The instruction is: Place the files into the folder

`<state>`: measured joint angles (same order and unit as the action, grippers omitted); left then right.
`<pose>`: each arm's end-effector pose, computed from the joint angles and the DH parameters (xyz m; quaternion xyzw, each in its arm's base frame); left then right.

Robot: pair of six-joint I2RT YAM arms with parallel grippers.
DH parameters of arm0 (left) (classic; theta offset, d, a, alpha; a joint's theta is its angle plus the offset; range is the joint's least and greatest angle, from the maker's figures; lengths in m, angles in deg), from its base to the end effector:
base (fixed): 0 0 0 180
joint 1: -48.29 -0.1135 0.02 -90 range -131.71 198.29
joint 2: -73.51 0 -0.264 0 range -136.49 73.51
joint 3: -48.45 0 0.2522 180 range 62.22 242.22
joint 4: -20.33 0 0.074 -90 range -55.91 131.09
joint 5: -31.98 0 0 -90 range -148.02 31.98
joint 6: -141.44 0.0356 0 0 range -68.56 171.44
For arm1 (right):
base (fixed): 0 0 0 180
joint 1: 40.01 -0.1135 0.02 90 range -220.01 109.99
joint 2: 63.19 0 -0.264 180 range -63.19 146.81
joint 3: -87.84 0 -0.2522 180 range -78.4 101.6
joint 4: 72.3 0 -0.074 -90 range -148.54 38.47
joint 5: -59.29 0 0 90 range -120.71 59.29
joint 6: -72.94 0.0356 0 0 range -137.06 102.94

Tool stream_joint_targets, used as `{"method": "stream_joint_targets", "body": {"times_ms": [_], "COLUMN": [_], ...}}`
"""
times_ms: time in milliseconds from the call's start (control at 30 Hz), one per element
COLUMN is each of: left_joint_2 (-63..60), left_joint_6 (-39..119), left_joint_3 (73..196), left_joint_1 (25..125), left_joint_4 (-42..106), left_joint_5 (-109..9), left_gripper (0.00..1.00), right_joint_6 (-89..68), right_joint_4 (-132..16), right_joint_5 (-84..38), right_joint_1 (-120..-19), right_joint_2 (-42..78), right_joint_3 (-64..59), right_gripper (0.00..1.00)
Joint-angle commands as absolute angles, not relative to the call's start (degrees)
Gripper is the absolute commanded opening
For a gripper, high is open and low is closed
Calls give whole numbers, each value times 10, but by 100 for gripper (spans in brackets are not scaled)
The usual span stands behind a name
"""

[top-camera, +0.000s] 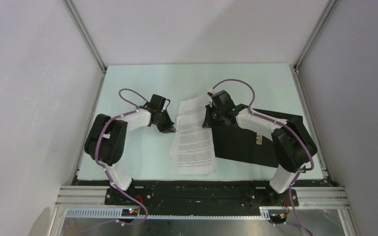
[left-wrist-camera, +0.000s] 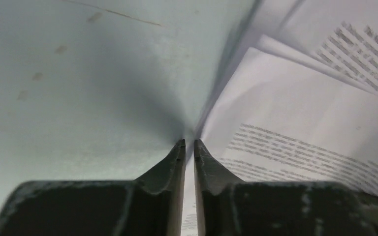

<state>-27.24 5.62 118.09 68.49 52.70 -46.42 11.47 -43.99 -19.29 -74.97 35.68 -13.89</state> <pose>0.3108 -0.1220 0.1451 -0.1921 0.9494 -0.2068 0.1378 0.2978 0.2168 0.2035 -0.0871 0.9283 0.2630 0.2479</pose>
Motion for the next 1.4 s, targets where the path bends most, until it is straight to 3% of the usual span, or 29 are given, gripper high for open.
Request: {"method": "stream_joint_targets", "body": {"times_ms": [0,133,200,333,467,667,1000,1367], "left_joint_2": [-222,-185,-174,-140,-74,-21,46,65], "left_joint_6": [128,219,237,242,212,163,125,99], "left_joint_3": [1203,1238,1254,1256,1220,1205,1203,1219], "left_joint_1": [664,643,628,611,610,611,617,661], "left_joint_4": [569,567,564,507,378,234,125,65], "left_joint_5": [-548,-450,-393,-250,-113,-18,31,73], "left_gripper": [35,76,88,99,100,100,100,100], "right_joint_6": [52,10,6,9,17,46,97,149], "right_joint_4": [-419,-384,-359,-300,-256,-225,-194,-234], "right_joint_5": [-217,-178,-150,-96,-44,35,121,186], "right_joint_1": [-752,-751,-746,-723,-698,-676,-666,-658], "right_joint_2": [301,247,219,158,107,53,10,4], "right_joint_3": [-130,-107,-91,-58,-20,33,130,134], "right_gripper": [0,0,0,0,0,0,0,0]}}
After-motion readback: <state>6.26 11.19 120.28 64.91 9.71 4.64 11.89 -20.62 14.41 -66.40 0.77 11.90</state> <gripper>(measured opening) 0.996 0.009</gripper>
